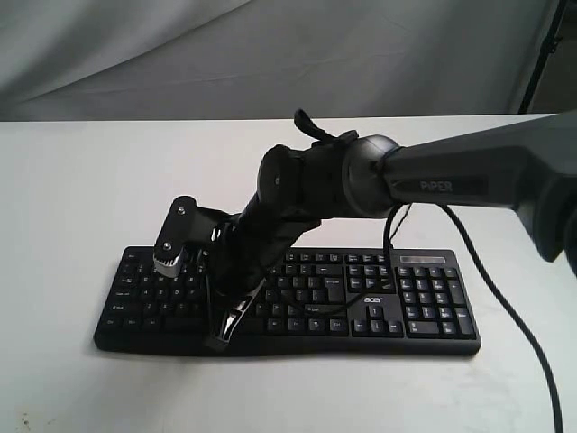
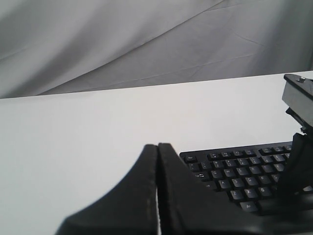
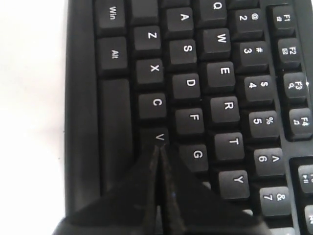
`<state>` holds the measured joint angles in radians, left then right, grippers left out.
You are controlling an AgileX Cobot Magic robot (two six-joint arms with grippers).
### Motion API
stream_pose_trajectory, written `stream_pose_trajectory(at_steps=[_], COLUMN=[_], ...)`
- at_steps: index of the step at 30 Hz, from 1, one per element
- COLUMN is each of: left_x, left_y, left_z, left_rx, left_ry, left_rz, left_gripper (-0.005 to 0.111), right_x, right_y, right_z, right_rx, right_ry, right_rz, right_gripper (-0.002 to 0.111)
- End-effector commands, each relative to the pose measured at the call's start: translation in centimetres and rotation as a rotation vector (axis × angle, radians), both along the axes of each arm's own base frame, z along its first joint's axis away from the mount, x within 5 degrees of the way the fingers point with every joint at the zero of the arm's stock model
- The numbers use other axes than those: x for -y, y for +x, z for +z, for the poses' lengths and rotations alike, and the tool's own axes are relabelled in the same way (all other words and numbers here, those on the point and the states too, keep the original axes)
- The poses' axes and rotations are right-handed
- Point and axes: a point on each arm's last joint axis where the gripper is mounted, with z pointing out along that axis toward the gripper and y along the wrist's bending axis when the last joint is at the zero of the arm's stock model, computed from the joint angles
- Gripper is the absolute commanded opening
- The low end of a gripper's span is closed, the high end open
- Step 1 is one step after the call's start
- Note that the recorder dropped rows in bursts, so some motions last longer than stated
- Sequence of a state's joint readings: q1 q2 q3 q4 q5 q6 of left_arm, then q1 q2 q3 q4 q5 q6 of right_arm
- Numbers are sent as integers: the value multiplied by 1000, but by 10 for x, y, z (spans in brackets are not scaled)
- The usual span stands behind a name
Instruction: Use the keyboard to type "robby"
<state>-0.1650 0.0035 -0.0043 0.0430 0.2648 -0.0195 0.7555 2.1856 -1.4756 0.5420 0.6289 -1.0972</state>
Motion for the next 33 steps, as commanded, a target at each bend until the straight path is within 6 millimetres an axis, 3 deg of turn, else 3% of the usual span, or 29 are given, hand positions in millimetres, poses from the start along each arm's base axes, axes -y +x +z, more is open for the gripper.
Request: stream_pose_trajectory(at_steps=[1, 11, 33], left_x=[0, 0, 0], left_y=[0, 0, 0], left_z=[-1, -1, -1], left_rx=[5, 5, 5], left_ry=[1, 1, 1], left_rz=[-6, -6, -6], left_gripper=[0, 0, 0], right_x=[0, 1, 13], right_y=[-2, 3, 24], right_z=[-4, 28, 18], right_rx=[-14, 83, 104], right_ry=[-15, 46, 55], right_rz=[6, -13, -121], right_gripper=[0, 0, 0])
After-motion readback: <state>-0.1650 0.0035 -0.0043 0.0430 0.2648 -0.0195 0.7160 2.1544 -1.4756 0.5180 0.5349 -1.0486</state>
